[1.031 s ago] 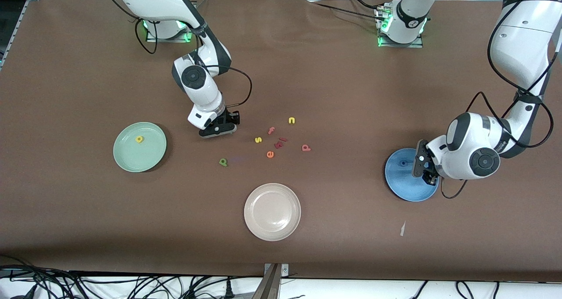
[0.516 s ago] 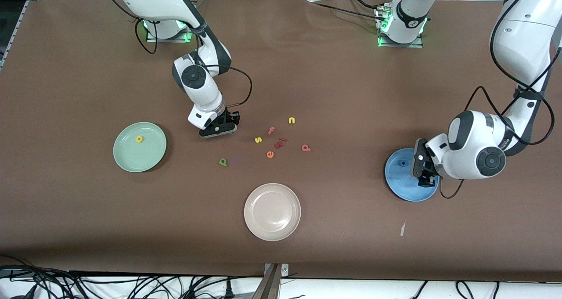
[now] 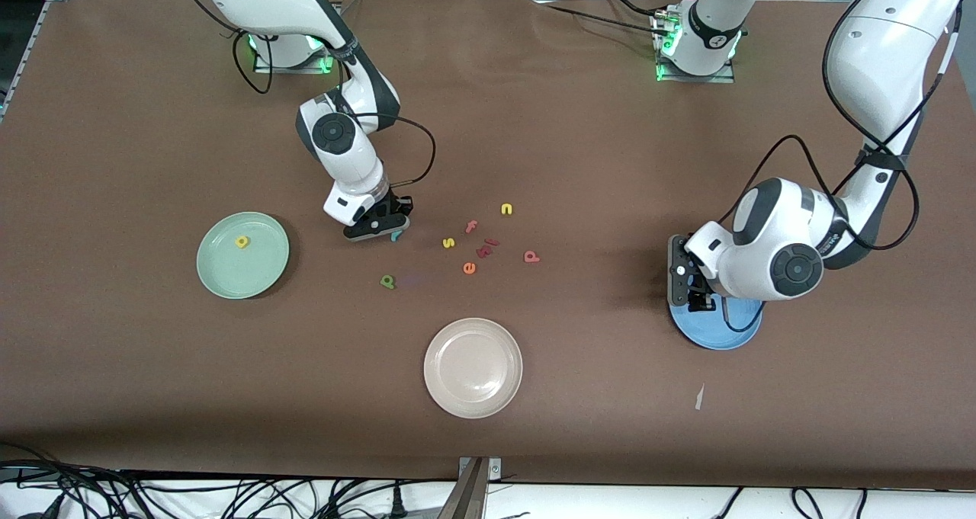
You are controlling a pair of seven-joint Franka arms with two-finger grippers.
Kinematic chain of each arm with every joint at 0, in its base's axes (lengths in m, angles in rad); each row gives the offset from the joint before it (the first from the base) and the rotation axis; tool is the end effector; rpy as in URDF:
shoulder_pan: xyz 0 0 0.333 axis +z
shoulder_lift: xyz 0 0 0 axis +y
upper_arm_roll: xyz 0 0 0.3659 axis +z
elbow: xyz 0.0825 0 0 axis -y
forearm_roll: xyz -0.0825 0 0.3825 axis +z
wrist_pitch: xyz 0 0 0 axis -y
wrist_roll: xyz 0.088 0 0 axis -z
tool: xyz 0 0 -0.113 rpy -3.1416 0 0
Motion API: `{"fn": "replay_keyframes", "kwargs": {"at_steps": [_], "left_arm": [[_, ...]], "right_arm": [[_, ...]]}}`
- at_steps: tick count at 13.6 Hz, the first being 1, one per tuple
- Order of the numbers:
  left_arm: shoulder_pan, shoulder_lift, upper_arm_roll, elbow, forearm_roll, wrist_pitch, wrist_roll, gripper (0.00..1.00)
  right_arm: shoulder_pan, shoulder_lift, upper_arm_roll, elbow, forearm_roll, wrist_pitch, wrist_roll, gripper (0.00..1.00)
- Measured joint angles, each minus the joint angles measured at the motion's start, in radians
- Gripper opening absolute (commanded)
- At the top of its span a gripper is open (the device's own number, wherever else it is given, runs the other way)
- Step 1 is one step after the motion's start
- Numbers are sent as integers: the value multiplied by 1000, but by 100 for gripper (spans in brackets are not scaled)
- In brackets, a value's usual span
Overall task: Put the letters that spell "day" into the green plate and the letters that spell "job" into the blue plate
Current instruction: 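Grasp the teal y with the right gripper while the left gripper withdraws, then place the teal y in the green plate while the left gripper reaches pink p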
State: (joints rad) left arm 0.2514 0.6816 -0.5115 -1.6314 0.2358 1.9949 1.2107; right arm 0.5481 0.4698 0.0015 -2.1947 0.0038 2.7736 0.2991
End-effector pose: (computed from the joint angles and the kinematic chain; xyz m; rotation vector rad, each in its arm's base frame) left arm 0.6778 -0.1110 0.2769 2.1076 -2.0280 -0.2092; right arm 0.5014 0.3069 0.2173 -3.0674 -0.3805 -0.1524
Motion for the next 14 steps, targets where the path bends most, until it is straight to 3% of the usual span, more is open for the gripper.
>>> {"fn": "replay_keyframes", "kwargs": {"at_steps": [4, 10, 14], "left_arm": [[-61, 0, -4, -1, -2, -1, -191, 100], [-223, 3, -9, 0, -2, 15, -599, 100], [-308, 32, -7, 0, -2, 168, -862, 100]], "right_arm": [[0, -5, -6, 0, 0, -7, -3, 0], [1, -6, -6, 0, 0, -7, -3, 0], [1, -22, -10, 5, 0, -13, -6, 0]]}}
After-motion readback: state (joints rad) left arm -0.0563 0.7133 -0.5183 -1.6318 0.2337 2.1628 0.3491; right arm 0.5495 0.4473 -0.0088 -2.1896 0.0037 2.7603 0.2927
